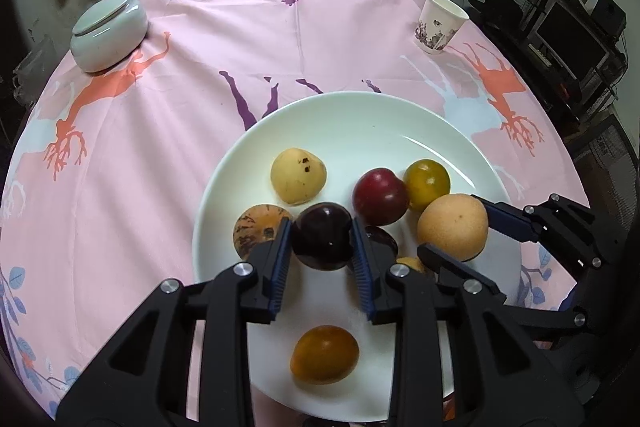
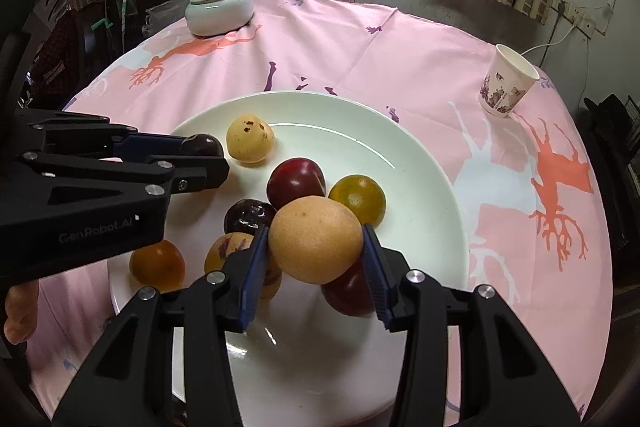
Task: Organize fruits
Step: 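Lower both held fruits onto the white plate and open both grippers, then grasp a red plum with the right gripper while the left grasps a dark purple round fruit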
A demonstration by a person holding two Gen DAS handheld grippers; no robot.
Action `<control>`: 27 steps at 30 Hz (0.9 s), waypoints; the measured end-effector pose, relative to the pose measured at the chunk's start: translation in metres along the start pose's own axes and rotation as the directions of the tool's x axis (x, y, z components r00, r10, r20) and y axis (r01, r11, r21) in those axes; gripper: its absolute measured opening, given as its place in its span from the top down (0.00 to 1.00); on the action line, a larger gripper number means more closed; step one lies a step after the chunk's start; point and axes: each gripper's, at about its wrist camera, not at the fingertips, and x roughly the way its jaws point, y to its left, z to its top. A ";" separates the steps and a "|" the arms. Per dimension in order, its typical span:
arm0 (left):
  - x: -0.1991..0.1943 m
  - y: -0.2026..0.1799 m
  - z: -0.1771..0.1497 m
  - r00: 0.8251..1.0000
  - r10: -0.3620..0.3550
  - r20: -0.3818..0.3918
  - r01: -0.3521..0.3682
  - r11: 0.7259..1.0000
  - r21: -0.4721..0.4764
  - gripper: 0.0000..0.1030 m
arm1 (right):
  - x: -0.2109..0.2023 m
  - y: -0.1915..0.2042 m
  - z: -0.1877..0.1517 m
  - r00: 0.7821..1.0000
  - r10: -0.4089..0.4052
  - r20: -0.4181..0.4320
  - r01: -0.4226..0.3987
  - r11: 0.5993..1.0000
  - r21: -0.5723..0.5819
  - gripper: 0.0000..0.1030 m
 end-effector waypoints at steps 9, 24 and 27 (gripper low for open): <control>-0.063 0.001 -0.024 0.992 -0.016 0.124 0.016 1.000 0.002 0.22 | -0.051 -0.008 -0.024 0.998 -0.050 0.049 0.049 0.999 0.013 0.36; -0.126 0.000 -0.197 0.968 0.074 0.241 -0.063 0.997 -0.051 0.05 | -0.142 0.037 -0.201 0.999 -0.011 0.032 0.003 0.974 0.228 0.35; -0.126 0.003 -0.217 0.972 0.090 0.215 -0.081 0.995 -0.049 0.05 | -0.139 0.059 -0.207 1.000 0.019 0.020 -0.022 0.986 0.166 0.35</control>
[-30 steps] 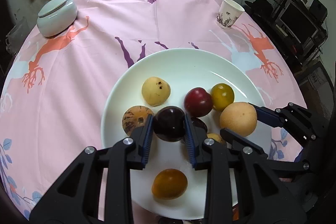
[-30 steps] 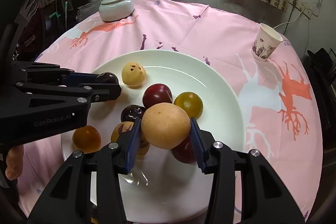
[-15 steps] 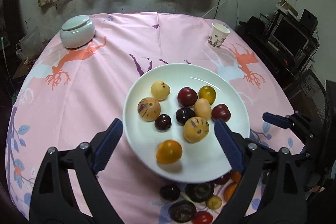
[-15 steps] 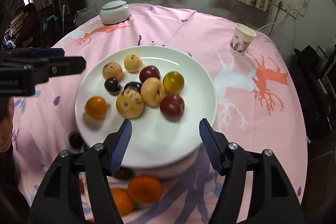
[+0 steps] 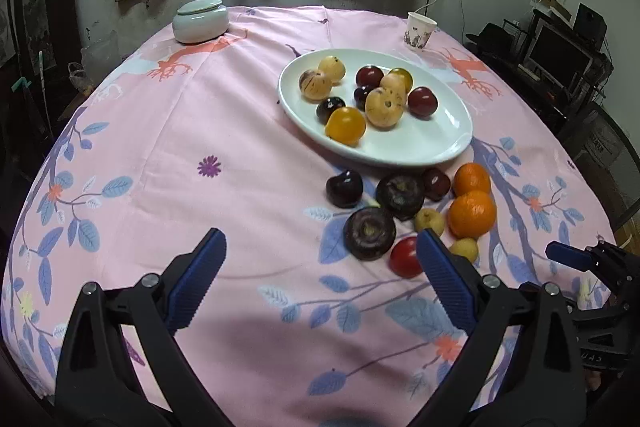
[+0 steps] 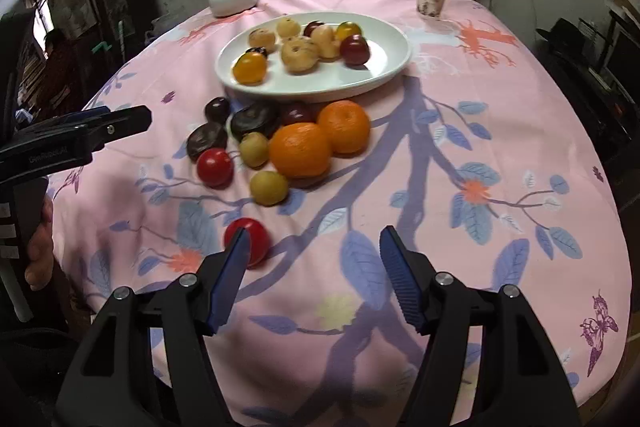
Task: Organize fruits
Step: 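Grasp a red plum with the right gripper while the left grasps a dark purple round fruit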
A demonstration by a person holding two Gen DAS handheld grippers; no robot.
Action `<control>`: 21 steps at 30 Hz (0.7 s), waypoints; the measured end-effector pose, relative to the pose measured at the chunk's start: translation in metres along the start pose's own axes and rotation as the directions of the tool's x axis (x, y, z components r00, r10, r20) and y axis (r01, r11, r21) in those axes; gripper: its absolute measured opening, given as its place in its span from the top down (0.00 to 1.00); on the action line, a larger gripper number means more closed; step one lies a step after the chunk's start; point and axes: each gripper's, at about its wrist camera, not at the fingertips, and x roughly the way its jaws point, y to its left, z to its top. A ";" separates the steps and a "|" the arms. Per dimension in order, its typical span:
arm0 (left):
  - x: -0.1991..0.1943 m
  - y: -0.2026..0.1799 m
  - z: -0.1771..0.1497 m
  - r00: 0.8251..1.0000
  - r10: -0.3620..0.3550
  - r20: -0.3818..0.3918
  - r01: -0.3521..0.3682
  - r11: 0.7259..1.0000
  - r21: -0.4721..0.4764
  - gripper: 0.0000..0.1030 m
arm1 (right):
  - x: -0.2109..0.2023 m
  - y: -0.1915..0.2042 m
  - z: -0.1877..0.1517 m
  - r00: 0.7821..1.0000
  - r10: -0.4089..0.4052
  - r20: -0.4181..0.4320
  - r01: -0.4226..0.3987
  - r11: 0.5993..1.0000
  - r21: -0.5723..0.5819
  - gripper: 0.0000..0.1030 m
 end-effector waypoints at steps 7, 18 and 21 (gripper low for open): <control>-0.014 0.024 -0.022 1.000 0.010 -0.007 -0.010 0.998 -0.068 0.05 | 0.012 0.033 -0.007 0.997 0.077 -0.024 -0.078 0.995 -0.061 0.35; -0.016 0.020 -0.026 1.000 0.002 -0.014 -0.003 0.999 -0.050 0.05 | 0.035 0.030 -0.003 0.995 0.082 -0.055 -0.084 0.996 -0.025 0.71; -0.007 0.011 -0.021 0.999 0.038 -0.005 -0.038 0.999 -0.010 0.05 | 0.021 0.026 -0.005 0.997 0.072 -0.032 -0.073 0.997 -0.006 0.71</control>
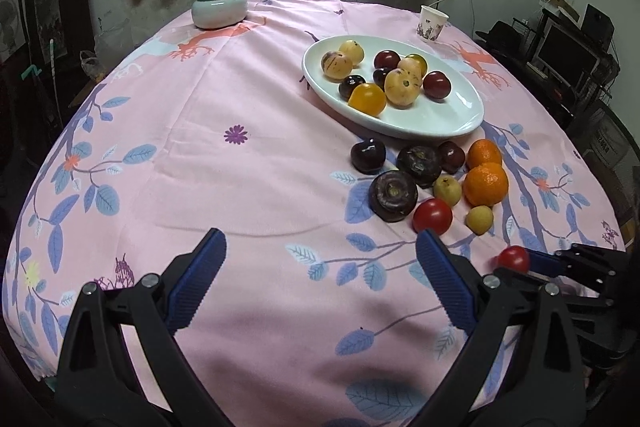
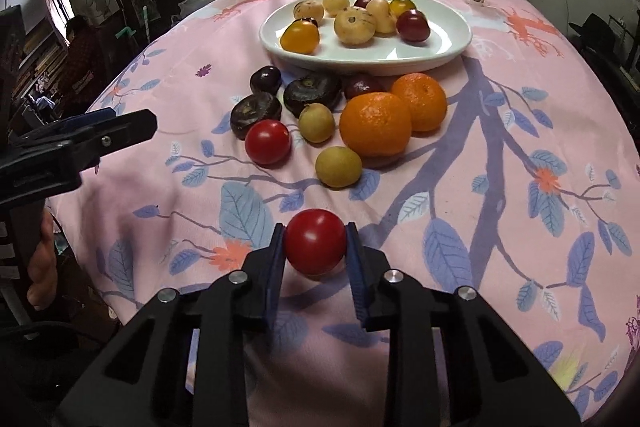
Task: Organize fruits
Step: 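Grasp a red plum with the right gripper while the left grasps a dark purple round fruit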
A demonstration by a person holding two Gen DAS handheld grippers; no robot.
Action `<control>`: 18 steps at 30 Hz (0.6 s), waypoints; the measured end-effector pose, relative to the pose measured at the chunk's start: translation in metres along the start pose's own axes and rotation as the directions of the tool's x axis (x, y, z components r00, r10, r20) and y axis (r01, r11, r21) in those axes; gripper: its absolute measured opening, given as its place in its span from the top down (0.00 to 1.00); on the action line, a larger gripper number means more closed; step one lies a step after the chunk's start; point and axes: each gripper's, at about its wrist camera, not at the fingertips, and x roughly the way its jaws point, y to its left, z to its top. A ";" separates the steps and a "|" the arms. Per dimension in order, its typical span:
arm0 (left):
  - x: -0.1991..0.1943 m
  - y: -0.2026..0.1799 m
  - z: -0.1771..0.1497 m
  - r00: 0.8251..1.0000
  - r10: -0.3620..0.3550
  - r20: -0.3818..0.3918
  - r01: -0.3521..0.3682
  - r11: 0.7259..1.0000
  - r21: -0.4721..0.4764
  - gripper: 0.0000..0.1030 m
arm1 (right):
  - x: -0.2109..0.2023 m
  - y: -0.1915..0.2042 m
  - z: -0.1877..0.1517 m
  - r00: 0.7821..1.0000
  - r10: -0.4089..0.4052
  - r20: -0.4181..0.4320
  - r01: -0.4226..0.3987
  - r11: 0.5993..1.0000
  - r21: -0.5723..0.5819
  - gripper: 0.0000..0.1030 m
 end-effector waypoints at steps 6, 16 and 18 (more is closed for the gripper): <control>0.047 -0.025 -0.002 0.986 0.150 -0.071 -0.136 0.976 0.168 0.05 | -0.014 -0.028 -0.007 0.999 -0.038 0.007 0.038 0.996 0.085 0.71; 0.090 -0.037 0.023 0.986 -0.036 -0.162 0.047 0.996 0.070 0.14 | -0.011 -0.040 -0.013 1.000 0.021 -0.012 -0.019 0.991 0.135 0.71; 0.088 -0.043 0.024 0.987 -0.066 -0.146 0.077 0.994 0.076 0.25 | -0.009 -0.042 -0.013 0.999 0.032 -0.018 -0.029 0.989 0.147 0.71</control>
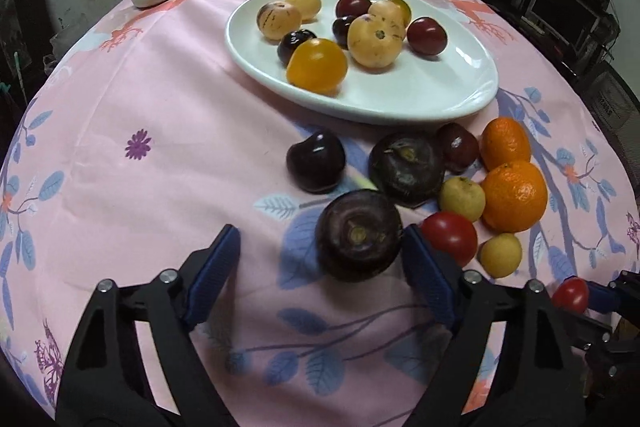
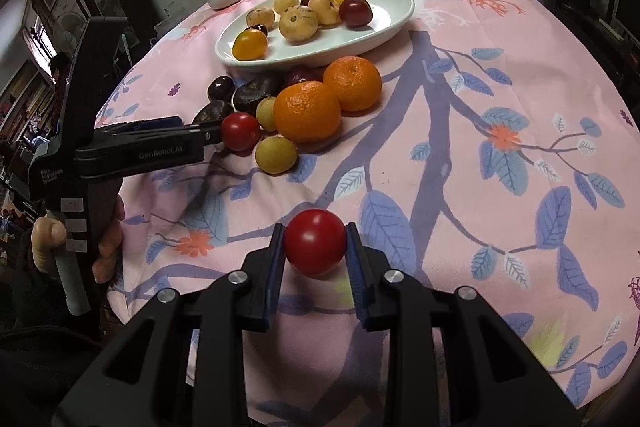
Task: Organize fruits
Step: 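Grasp a red plum with the right gripper while the left grasps a dark purple round fruit, then carry both held fruits onto the white plate and open both grippers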
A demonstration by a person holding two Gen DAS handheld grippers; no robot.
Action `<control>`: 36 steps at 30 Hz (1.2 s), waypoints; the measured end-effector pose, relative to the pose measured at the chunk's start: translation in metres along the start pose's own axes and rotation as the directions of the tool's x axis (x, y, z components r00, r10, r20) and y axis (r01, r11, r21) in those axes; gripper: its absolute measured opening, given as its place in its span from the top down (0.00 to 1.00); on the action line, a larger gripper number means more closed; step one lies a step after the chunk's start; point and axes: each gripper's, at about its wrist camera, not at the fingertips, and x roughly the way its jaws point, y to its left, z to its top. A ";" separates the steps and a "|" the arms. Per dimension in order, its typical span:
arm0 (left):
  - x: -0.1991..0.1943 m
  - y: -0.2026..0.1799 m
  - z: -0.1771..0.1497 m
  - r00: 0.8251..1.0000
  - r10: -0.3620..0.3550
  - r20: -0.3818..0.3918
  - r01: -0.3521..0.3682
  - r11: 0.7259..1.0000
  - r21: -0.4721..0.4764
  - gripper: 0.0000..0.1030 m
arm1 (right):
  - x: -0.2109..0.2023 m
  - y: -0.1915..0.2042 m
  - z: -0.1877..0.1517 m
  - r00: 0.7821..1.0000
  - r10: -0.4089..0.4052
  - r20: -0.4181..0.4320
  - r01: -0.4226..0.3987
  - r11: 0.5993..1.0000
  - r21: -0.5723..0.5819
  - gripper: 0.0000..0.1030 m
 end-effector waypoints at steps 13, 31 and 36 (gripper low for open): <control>-0.043 -0.015 -0.024 0.994 -0.080 0.072 0.079 0.997 0.016 0.60 | -0.004 0.000 0.004 1.000 0.010 0.016 -0.010 1.000 0.007 0.71; -0.069 -0.007 0.042 0.990 -0.007 0.144 -0.005 0.996 0.085 0.59 | -0.006 0.009 0.068 0.997 -0.009 0.071 0.017 0.993 -0.115 0.71; -0.042 0.004 0.115 0.994 -0.051 0.096 0.045 0.997 0.062 0.59 | 0.004 -0.004 0.143 0.993 -0.028 0.117 0.043 0.991 -0.123 0.71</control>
